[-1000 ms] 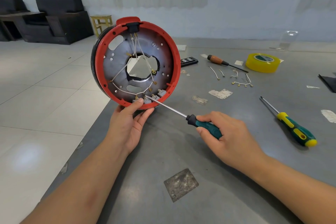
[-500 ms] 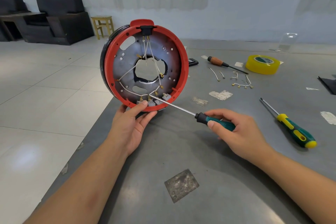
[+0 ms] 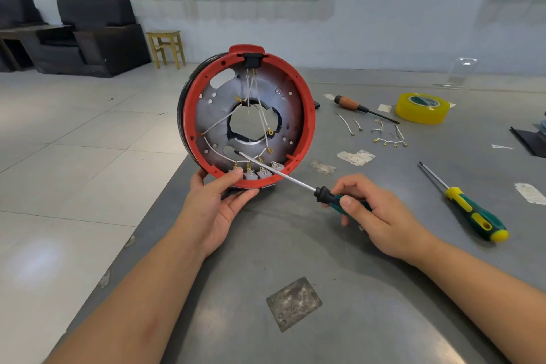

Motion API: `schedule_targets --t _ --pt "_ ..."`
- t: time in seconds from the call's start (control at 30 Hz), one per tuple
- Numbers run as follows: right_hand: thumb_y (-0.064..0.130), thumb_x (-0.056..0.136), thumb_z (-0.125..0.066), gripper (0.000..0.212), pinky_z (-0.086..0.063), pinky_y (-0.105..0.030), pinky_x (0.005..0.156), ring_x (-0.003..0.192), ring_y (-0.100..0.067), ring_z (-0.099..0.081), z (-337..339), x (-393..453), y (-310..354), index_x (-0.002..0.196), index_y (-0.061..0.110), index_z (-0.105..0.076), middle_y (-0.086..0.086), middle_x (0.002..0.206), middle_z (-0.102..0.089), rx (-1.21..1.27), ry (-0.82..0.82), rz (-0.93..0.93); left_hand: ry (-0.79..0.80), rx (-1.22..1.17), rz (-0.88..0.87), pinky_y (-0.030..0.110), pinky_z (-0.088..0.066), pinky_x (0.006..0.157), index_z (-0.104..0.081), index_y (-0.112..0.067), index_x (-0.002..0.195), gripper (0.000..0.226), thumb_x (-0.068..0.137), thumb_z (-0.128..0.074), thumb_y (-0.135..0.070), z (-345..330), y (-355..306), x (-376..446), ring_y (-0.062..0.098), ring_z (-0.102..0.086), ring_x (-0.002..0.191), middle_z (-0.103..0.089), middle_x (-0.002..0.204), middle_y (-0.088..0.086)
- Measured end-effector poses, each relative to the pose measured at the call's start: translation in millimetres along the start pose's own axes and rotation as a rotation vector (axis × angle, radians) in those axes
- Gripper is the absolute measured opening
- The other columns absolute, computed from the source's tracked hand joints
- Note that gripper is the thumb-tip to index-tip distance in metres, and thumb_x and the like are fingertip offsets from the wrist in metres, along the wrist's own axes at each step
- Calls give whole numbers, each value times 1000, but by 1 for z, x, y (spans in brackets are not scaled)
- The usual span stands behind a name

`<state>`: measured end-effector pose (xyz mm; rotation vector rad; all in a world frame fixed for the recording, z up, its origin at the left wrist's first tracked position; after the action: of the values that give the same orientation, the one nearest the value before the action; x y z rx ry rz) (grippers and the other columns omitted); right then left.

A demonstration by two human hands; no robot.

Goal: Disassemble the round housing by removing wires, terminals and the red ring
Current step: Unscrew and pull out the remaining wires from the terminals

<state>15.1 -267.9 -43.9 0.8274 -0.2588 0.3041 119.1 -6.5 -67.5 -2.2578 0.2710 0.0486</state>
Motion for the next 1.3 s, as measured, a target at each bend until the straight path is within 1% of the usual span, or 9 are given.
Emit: schedule_targets --t 0.17,0.33,0.4,0.53,0.77,0.87,0.97,1.13,1.3 --pt "24 101 -41 38 -44 -14 76 81 -15 -59 -6 2 7 135 40 -48 31 105 -56 -4 2 -14 -8 18 8 47 -64 82 -41 -13 146 70 88 -75 2 -1 0 1 35 -76 105 -79 103 14" --pt "44 92 -49 8 -37 -12 68 84 -7 -56 -10 7 19 98 44 -55 21 93 -57 -161 -53 11 -7 -10 29 46 -64 79 -43 -12 142 64 87 -75 1 -5 2 -2 37 -76 104 -79 102 16" --pt "55 89 -58 16 -38 -14 64 79 -7 -56 -12 11 18 87 40 -52 18 89 -58 -189 -108 -7 1 -23 54 46 -64 79 -45 -11 139 60 88 -75 2 -9 6 -4 37 -76 103 -79 99 16" --pt "45 94 -68 25 -38 -13 60 72 -5 -52 -14 14 9 83 30 -51 19 83 -58 -186 -209 -73 27 -26 114 45 -64 79 -45 -4 143 63 88 -74 1 -19 15 -12 38 -75 105 -76 103 19" --pt "46 90 -73 24 -53 -22 60 64 -16 -68 -3 16 -7 84 32 -55 0 78 -67 144 -386 -211 89 -18 204 51 -62 89 -40 2 150 64 92 -66 -1 -36 25 -23 46 -69 115 -58 138 36" --pt "54 86 -75 33 -56 -19 64 71 -13 -75 -6 18 -13 106 31 -61 4 99 -72 280 -379 -279 91 -24 224 50 -62 91 -40 7 149 60 94 -62 -1 -40 26 -25 47 -67 118 -56 138 39" --pt "50 83 -81 49 -64 -38 74 87 -18 -76 -13 29 -14 118 22 -60 1 118 -69 476 -387 -354 85 -36 214 47 -63 89 -42 11 147 56 95 -59 -1 -41 24 -27 45 -68 118 -57 138 38" --pt "39 83 -84 49 -65 -47 75 93 -26 -77 -24 53 -6 114 9 -60 -9 101 -77 700 -413 -359 68 -82 191 46 -62 90 -40 8 149 56 96 -58 1 -39 24 -25 43 -69 116 -62 133 35" --pt "42 81 -81 48 -63 -45 76 93 -31 -76 -30 57 -8 112 11 -62 -11 102 -78 813 -319 -356 102 -33 267 36 -64 83 -59 11 133 40 96 -58 -4 -38 27 -26 45 -67 120 -69 125 30"
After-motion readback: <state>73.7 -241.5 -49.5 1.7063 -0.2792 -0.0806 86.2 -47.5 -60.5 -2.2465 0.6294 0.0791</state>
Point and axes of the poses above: each hand's wrist, its own x-axis towards the middle knuckle, its own z-axis out of the back of the hand, y = z × x, the point moved 6 cm from there along x, towards the middle knuckle
